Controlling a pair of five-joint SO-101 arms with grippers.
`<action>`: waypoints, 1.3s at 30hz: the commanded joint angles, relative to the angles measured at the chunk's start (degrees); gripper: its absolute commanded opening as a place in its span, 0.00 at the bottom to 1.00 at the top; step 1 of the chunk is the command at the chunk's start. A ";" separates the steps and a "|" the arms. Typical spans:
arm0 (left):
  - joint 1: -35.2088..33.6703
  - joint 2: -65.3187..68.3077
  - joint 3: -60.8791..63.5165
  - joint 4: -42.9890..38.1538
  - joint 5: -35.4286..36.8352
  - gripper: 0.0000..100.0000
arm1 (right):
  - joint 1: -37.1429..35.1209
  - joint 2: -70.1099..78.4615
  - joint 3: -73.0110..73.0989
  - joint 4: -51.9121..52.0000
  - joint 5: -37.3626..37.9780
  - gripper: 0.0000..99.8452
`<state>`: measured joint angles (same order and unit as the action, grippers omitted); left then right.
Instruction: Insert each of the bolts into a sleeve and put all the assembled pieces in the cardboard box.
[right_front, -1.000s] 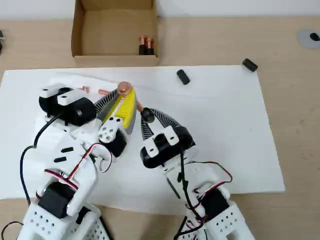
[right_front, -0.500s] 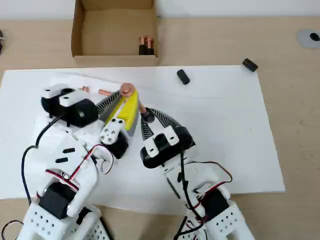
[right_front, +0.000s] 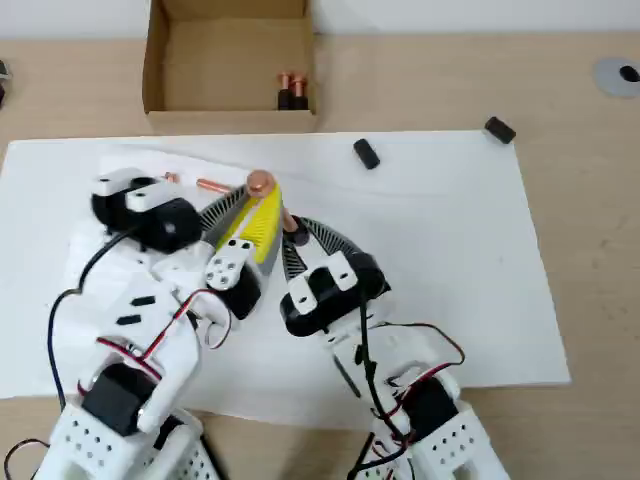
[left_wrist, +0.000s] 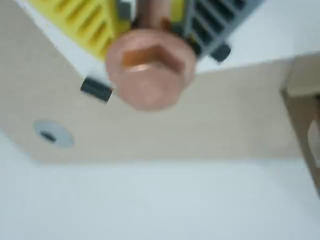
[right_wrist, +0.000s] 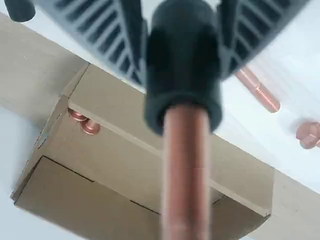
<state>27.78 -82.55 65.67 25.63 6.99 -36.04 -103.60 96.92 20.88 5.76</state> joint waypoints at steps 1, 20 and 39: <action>0.00 -0.22 0.00 -1.58 0.00 0.01 | 0.66 -6.55 -0.75 0.00 -0.35 0.01; 0.26 -0.22 3.52 -1.41 0.26 0.01 | 0.66 -6.55 -0.84 0.00 -0.35 0.01; 4.92 -0.31 2.02 8.44 5.19 0.01 | 0.66 -6.55 -0.84 0.00 -0.35 0.01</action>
<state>30.24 -83.43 67.43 32.31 11.12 -35.78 -103.52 96.92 21.14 5.85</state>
